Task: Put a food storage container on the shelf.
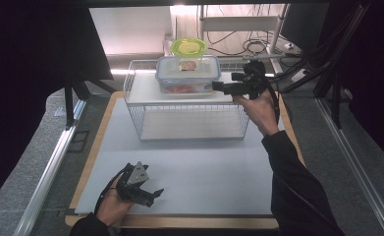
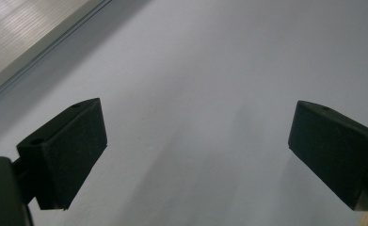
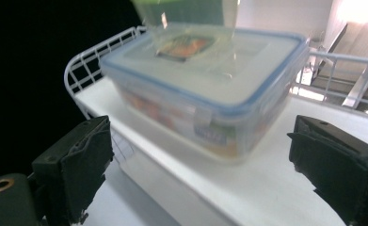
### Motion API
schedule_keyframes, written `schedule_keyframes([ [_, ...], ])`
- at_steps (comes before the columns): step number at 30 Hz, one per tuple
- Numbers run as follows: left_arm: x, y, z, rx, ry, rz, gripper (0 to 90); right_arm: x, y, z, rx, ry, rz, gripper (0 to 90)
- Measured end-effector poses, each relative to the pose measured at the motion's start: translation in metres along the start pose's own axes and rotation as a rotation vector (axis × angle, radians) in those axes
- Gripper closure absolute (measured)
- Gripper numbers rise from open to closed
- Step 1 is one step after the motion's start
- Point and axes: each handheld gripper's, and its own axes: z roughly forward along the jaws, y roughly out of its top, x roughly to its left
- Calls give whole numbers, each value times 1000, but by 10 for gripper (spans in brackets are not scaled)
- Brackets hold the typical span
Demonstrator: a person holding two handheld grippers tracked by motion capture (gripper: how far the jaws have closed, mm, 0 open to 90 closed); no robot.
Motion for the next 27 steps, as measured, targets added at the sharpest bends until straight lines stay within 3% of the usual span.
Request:
schedule_keyframes([
  [3, 0, 0, 0, -1, 3, -1, 45, 6, -19, -9, 1, -5, -31, 54],
  [10, -1, 0, 1, 5, 5, 4, 45, 15, -50, -22, 0, 35, -31, 45],
  [13, -1, 0, 1, 2, 5, 1, 45, 20, -61, -26, 6, 19, -65, 38],
  [27, -1, 0, 1, 4, 4, 8, 45, 23, -107, -23, 35, 4, -94, 3],
])
